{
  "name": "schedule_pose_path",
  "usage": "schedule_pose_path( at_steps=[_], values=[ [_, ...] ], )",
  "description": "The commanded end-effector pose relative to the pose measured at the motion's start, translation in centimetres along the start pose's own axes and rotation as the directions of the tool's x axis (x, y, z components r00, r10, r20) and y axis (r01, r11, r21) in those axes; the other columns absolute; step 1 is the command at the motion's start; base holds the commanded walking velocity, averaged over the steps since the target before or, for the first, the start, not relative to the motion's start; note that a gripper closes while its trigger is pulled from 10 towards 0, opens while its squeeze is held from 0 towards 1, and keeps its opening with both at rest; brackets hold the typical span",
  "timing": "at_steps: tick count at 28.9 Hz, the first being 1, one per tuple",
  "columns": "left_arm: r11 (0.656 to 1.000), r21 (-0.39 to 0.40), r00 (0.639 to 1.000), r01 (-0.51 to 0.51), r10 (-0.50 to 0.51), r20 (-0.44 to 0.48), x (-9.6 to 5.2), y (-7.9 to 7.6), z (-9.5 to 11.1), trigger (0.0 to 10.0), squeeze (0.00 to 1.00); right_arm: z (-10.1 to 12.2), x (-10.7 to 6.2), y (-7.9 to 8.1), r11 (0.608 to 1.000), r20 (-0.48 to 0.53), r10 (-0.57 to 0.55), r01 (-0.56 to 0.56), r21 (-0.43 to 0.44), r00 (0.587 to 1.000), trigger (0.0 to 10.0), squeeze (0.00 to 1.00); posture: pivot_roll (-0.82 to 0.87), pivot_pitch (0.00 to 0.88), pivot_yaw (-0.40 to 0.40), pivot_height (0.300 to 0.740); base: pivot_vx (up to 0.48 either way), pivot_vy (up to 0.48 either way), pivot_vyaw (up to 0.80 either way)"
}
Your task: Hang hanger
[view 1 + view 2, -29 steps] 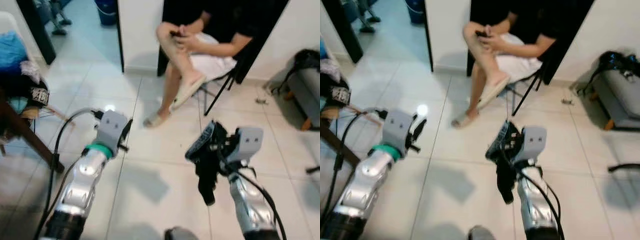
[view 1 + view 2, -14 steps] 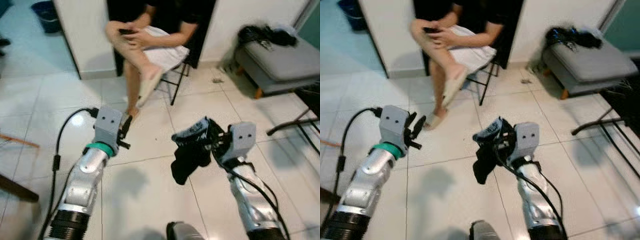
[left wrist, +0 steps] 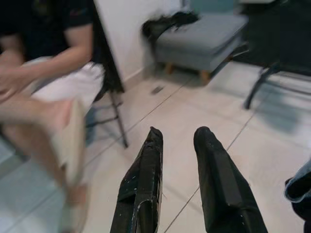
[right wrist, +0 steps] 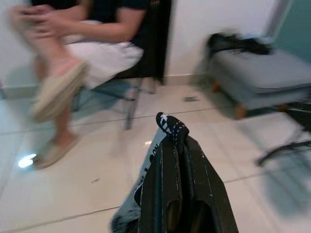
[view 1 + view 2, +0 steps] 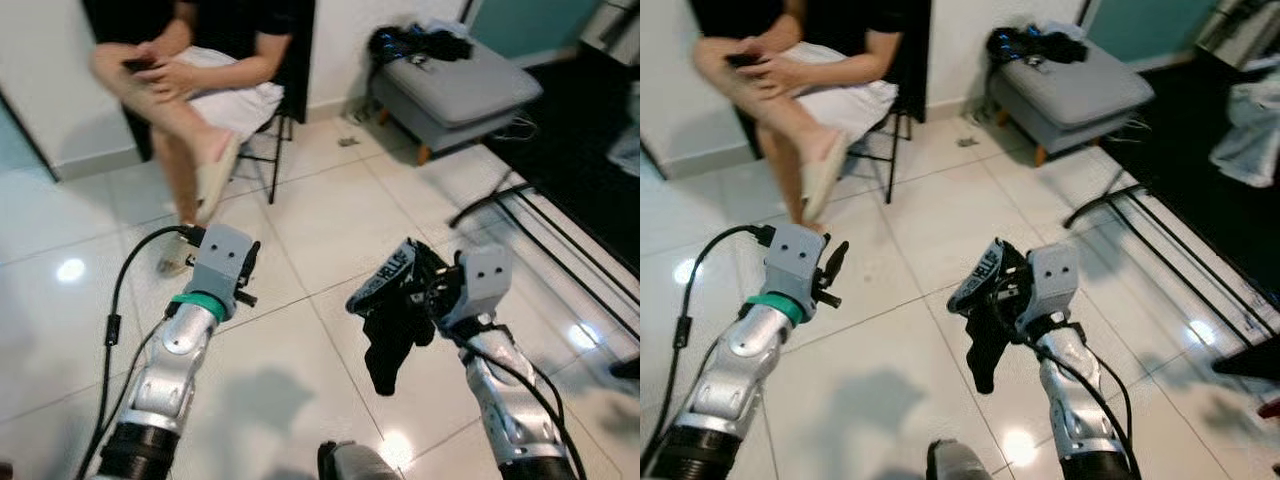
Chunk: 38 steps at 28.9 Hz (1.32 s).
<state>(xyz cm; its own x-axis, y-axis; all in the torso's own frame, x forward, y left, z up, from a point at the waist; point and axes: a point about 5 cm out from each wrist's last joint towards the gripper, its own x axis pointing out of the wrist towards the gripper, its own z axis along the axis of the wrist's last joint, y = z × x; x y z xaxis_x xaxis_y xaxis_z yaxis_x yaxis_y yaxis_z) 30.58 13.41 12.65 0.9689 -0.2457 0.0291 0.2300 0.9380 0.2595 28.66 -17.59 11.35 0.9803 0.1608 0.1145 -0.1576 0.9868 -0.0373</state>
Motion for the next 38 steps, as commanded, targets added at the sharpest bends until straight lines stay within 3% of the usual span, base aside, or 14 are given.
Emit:
schedule_pose_path(
  at_steps=[1,7,14,34,38],
  values=[
    [1.0,0.0,1.0,0.005,-0.005,-0.016,-0.3,0.1,-0.4,10.0,0.0,-0.6,-0.3,0.2,1.0,-0.022,-0.009,0.01,0.021,1.0,10.0,0.0,-0.06,0.039,0.008,0.74,0.0,0.0,-0.74],
    [0.998,-0.046,0.998,0.04,-0.037,0.058,1.1,0.1,1.7,10.0,0.0,-0.1,-0.2,0.6,0.997,0.012,-0.059,0.059,0.055,0.998,10.0,0.0,-0.08,0.036,0.042,0.74,0.0,0.0,-0.75],
    [0.996,-0.037,0.99,0.08,-0.075,0.118,2.2,-0.4,3.3,10.0,0.0,0.5,0.0,0.6,0.994,0.038,-0.084,0.082,0.067,0.996,10.0,0.0,-0.09,0.034,0.051,0.74,0.0,0.0,-0.74],
    [0.994,-0.048,0.989,0.099,-0.092,0.117,2.3,-0.7,3.2,10.0,0.0,0.5,0.0,0.4,0.993,0.037,-0.102,0.099,0.065,0.994,10.0,0.0,-0.09,0.031,0.052,0.74,0.0,0.0,-0.74],
    [0.994,-0.049,0.989,0.094,-0.087,0.122,2.2,-0.6,3.2,10.0,0.0,0.7,0.1,0.4,0.992,0.05,-0.108,0.104,0.07,0.993,10.0,0.0,-0.09,0.027,0.054,0.74,0.408,0.0,-0.74]
  ],
)
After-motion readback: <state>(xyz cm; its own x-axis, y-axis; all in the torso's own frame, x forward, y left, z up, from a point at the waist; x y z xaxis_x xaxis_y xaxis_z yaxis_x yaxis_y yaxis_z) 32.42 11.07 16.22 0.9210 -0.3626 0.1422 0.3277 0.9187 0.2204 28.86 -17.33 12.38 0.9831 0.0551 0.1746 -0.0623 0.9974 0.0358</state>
